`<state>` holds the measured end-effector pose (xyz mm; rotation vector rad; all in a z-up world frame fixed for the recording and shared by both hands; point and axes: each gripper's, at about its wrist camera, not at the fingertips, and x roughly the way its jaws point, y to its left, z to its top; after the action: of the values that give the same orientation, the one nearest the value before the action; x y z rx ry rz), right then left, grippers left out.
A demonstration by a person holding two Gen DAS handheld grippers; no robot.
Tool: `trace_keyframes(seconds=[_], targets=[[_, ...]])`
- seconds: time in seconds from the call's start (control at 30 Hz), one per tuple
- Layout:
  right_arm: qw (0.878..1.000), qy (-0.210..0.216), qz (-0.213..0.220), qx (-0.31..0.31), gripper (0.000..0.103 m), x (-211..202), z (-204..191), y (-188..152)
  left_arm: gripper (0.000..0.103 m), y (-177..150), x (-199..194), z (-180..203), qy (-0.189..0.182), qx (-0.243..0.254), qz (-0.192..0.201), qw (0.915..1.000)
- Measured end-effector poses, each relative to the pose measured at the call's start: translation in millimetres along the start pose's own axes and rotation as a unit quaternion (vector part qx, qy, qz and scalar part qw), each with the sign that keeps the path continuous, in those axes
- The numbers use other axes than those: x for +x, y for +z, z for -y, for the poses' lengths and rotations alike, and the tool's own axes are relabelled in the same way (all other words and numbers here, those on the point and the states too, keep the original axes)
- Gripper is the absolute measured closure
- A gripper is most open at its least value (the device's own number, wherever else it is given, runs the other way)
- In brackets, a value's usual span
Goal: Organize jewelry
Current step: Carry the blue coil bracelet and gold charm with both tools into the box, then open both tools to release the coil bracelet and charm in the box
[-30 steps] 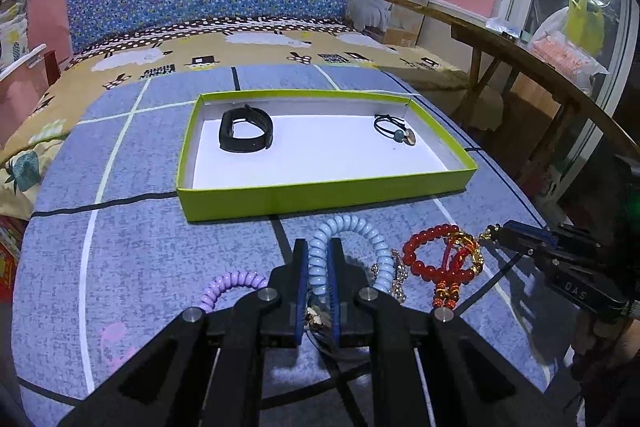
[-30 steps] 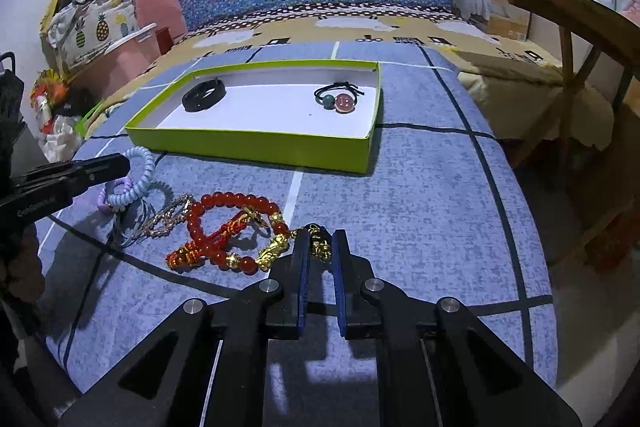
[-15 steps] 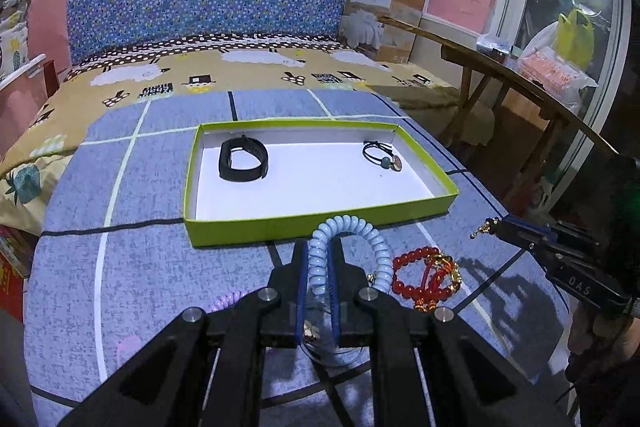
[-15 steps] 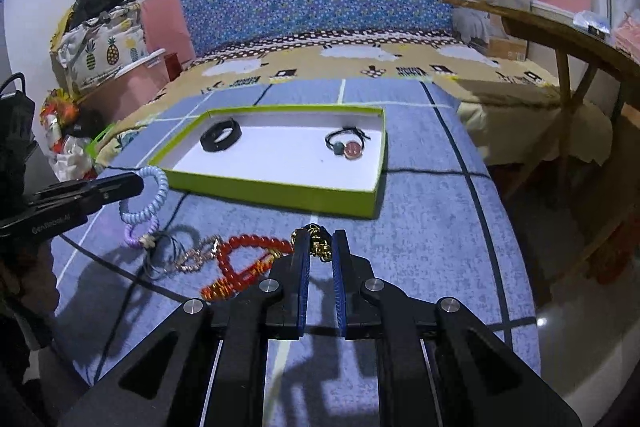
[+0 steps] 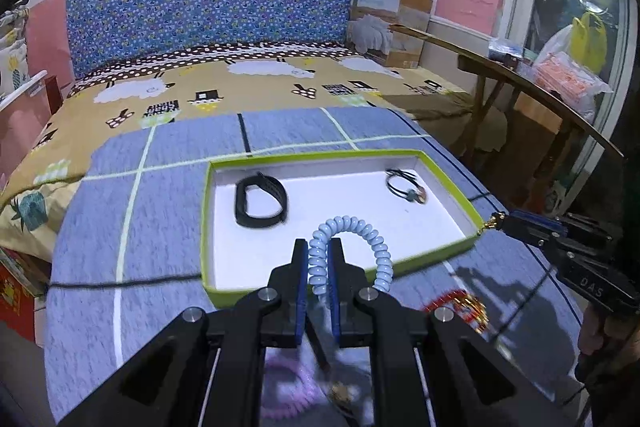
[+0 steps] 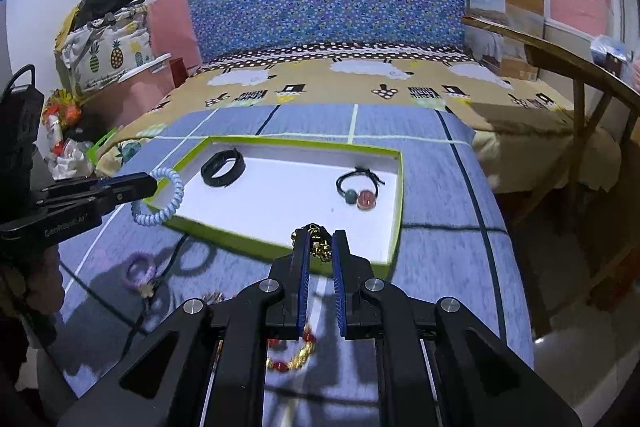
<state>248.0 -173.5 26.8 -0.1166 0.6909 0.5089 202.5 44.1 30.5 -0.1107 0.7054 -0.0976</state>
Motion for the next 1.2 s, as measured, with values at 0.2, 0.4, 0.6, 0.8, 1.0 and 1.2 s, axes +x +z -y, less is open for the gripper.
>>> trace_keyframes(seconds=[0.2, 0.4, 0.6, 0.8, 1.0, 1.2], targets=[[1.0, -0.013, -0.015, 0.001, 0.092, 28, 11, 10, 0.093, 12, 20, -19, 0.018, -0.007, -0.007, 0.9998], [0.999, -0.025, -0.04, 0.001, 0.092, 56, 18, 13, 0.093, 13, 45, -32, 0.03, -0.016, -0.027, 0.9991], [0.997, -0.03, -0.065, 0.0, 0.092, 77, 21, 10, 0.093, 10, 65, -35, 0.032, -0.018, -0.047, 0.9982], [0.996, -0.036, -0.084, -0.005, 0.092, 88, 21, 8, 0.093, 7, 79, -35, 0.039, -0.016, -0.067, 0.9969], [0.995, -0.035, -0.094, -0.012, 0.091, 91, 22, 8, 0.092, 3, 83, -38, 0.042, -0.021, -0.076, 0.996], [0.995, -0.035, -0.09, -0.016, 0.087, 87, 18, 6, 0.091, 1, 80, -36, 0.047, -0.017, -0.076, 0.9958]])
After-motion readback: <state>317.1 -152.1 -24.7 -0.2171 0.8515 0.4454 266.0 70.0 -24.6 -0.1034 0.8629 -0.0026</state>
